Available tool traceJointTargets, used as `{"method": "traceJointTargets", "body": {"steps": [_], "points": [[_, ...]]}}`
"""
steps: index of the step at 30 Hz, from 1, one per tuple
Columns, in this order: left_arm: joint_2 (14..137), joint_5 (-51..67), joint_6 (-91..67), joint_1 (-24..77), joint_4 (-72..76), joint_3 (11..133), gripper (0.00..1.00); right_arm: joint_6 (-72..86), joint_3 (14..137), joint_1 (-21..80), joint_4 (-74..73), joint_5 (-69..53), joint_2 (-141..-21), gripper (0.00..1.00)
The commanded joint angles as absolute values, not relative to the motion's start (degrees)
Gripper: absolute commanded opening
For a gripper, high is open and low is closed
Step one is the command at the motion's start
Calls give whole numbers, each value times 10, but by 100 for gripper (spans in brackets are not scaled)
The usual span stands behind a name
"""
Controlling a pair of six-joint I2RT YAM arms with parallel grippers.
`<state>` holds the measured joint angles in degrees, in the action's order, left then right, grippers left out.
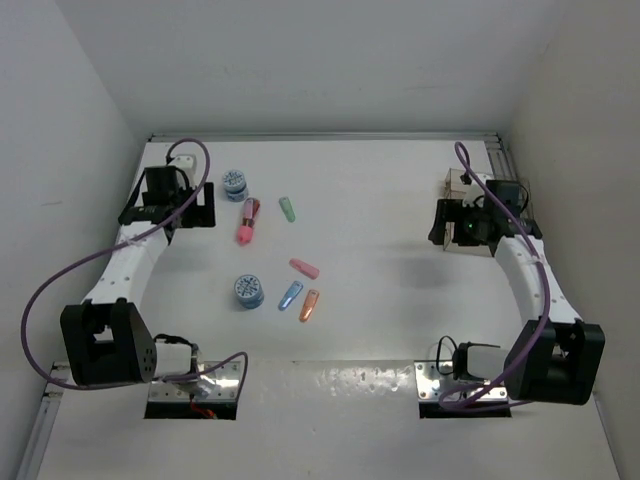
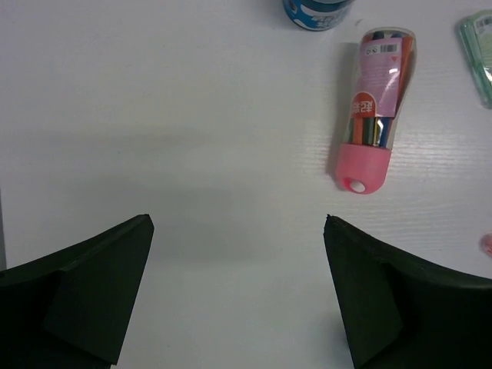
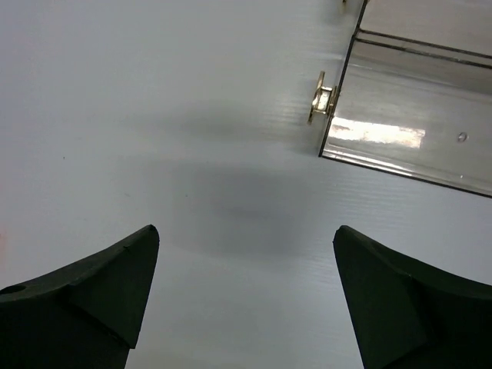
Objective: Sort the stationery into containers
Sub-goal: Pick up the stationery from the center of the board.
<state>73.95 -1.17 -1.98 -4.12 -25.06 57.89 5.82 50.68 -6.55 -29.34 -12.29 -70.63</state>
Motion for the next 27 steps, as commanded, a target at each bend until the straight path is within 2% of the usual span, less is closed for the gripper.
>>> {"method": "traceJointTargets", "body": {"steps": [1,4,19,27], "points": [[765,23,-4,-31,-217,605,100,59,509,-65,-294,-144,-695,94],[810,64,49,-21,-204,652,100,55,510,-66,-302,-149,-697,94],[1121,22,33,26,-149,871,100,75,516,-70,-330,-164,-719,93],[1217,6,24,26,-146,949,99,75,529,-73,-342,-167,-739,92]]}}
